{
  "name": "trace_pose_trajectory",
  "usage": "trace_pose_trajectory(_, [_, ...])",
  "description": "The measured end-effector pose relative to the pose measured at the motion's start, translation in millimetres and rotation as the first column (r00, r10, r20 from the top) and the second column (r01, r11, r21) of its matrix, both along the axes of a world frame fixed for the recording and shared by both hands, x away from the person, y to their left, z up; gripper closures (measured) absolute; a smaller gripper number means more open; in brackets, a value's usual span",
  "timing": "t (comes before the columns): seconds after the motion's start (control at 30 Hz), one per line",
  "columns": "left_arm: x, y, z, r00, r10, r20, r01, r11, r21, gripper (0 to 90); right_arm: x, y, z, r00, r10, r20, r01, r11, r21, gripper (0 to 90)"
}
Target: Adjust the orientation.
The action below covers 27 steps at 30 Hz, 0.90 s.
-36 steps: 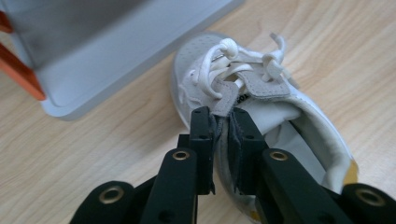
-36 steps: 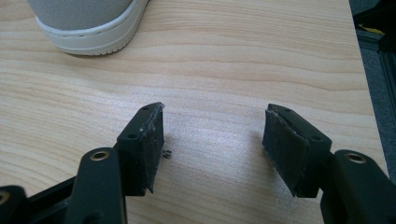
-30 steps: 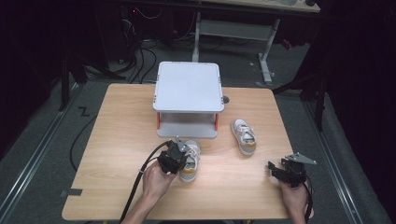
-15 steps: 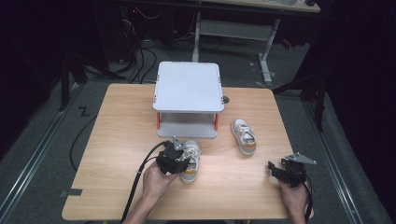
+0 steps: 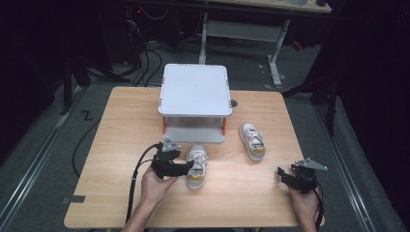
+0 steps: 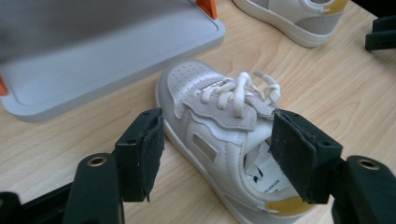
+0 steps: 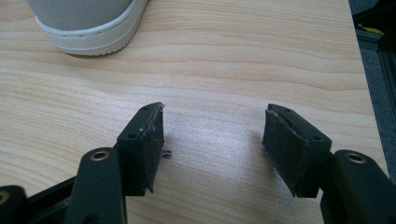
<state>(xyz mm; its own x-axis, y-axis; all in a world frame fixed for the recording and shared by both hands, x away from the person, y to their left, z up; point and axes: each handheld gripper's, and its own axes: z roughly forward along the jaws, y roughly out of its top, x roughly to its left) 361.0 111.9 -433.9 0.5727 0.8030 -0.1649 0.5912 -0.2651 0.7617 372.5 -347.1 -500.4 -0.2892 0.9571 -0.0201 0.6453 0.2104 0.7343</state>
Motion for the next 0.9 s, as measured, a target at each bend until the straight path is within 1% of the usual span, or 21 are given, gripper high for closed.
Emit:
trace_pose_trajectory(0.03, [-0.9,5.4,0.8,0.9999,0.012,0.010,-0.012,0.9999,-0.009,35.0,0.0,0.0,0.0,1.0000,0.000,0.000,0.000,1.0000,0.000,38.5])
trace_pose_trajectory(0.07, [-0.9,5.4,0.8,0.9999,0.012,0.010,-0.012,0.9999,-0.009,34.6,0.0,0.0,0.0,1.0000,0.000,0.000,0.000,1.0000,0.000,38.5])
trace_pose_trajectory(0.1, [-1.8,11.2,1.5,0.9994,0.023,0.025,-0.023,0.9997,-0.013,34.4,0.0,-0.1,0.0,1.0000,0.002,0.000,-0.002,1.0000,0.001,39.0])
trace_pose_trajectory(0.17, [-2.2,14.3,1.6,0.9990,0.030,0.033,-0.029,0.9994,-0.016,34.3,0.0,-0.2,0.0,1.0000,0.004,0.000,-0.004,1.0000,0.001,39.3])
trace_pose_trajectory(0.2, [-2.6,20.8,0.9,0.9983,0.042,0.041,-0.041,0.9989,-0.023,34.2,-0.2,0.2,0.0,1.0000,0.006,0.001,-0.006,1.0000,0.002,39.9])
trace_pose_trajectory(0.27, [-2.4,30.0,0.0,0.9972,0.066,0.035,-0.065,0.9972,-0.037,34.1,-0.2,0.1,0.1,1.0000,0.007,0.001,-0.007,1.0000,0.002,39.9])
trace_pose_trajectory(0.3, [-2.4,30.0,0.0,0.9972,0.066,0.035,-0.065,0.9972,-0.037,33.9,-0.2,0.1,0.1,1.0000,0.007,0.001,-0.007,1.0000,0.002,39.9])
trace_pose_trajectory(0.37, [-3.5,41.7,-1.2,0.9949,0.094,0.037,-0.092,0.9944,-0.052,33.9,-0.2,0.2,0.0,1.0000,0.006,0.001,-0.006,1.0000,0.002,39.9])
trace_pose_trajectory(0.4, [-3.5,41.7,-1.2,0.9949,0.094,0.037,-0.092,0.9944,-0.052,33.9,-0.2,0.2,0.0,1.0000,0.006,0.001,-0.006,1.0000,0.002,39.9])
trace_pose_trajectory(0.43, [-4.0,47.0,-2.1,0.9936,0.107,0.038,-0.105,0.9932,-0.052,33.9,-0.2,0.2,0.0,1.0000,0.006,0.001,-0.006,1.0000,0.002,39.9])
trace_pose_trajectory(0.47, [-4.2,51.0,-3.1,0.9923,0.118,0.038,-0.116,0.9914,-0.061,33.9,-0.1,0.1,0.1,1.0000,0.006,0.001,-0.006,1.0000,0.002,39.9])
trace_pose_trajectory(0.5, [-4.8,58.1,-4.9,0.9893,0.141,0.036,-0.139,0.9878,-0.071,33.8,-0.1,0.1,0.0,1.0000,0.006,0.001,-0.006,1.0000,0.002,39.9])
trace_pose_trajectory(0.57, [-5.5,64.7,-6.9,0.9861,0.162,0.037,-0.159,0.9840,-0.081,33.9,-0.2,0.1,0.1,1.0000,0.006,0.001,-0.006,1.0000,0.002,39.8])
trace_pose_trajectory(0.63, [-5.9,68.3,-7.8,0.9850,0.169,0.036,-0.166,0.9831,-0.077,33.9,-0.2,0.2,0.0,1.0000,0.007,0.000,-0.007,1.0000,0.003,40.0])
trace_pose_trajectory(0.67, [-6.0,74.0,-10.2,0.9820,0.186,0.034,-0.183,0.9801,-0.078,33.9,-0.2,0.2,0.1,1.0000,0.009,0.000,-0.009,1.0000,0.004,40.8])
trace_pose_trajectory(0.73, [-6.3,76.8,-11.5,0.9806,0.193,0.033,-0.190,0.9788,-0.076,33.9,-0.3,0.2,0.1,0.9999,0.010,0.000,-0.010,0.9999,0.004,41.0])
trace_pose_trajectory(0.77, [-6.4,82.4,-14.7,0.9775,0.209,0.031,-0.206,0.9757,-0.074,33.9,-0.3,0.2,0.1,0.9999,0.010,0.001,-0.010,0.9999,0.004,41.3])
trace_pose_trajectory(0.8, [-6.4,82.4,-14.7,0.9775,0.209,0.031,-0.206,0.9757,-0.074,33.8,-0.2,0.2,0.1,0.9999,0.010,0.001,-0.010,0.9999,0.004,41.4])
trace_pose_trajectory(0.83, [-6.0,84.8,-16.4,0.9760,0.216,0.030,-0.213,0.9745,-0.070,33.8,-0.2,0.2,0.1,0.9999,0.011,0.001,-0.011,0.9999,0.004,41.6])
trace_pose_trajectory(0.87, [-6.0,87.1,-18.3,0.9735,0.227,0.030,-0.224,0.9721,-0.069,33.8,-0.2,0.2,0.1,0.9999,0.011,0.001,-0.011,0.9999,0.004,41.6])
trace_pose_trajectory(0.9, [-5.5,92.0,-22.5,0.9693,0.244,0.028,-0.242,0.9681,-0.064,33.8,-0.2,0.0,0.1,0.9999,0.011,0.001,-0.011,0.9999,0.005,42.4])
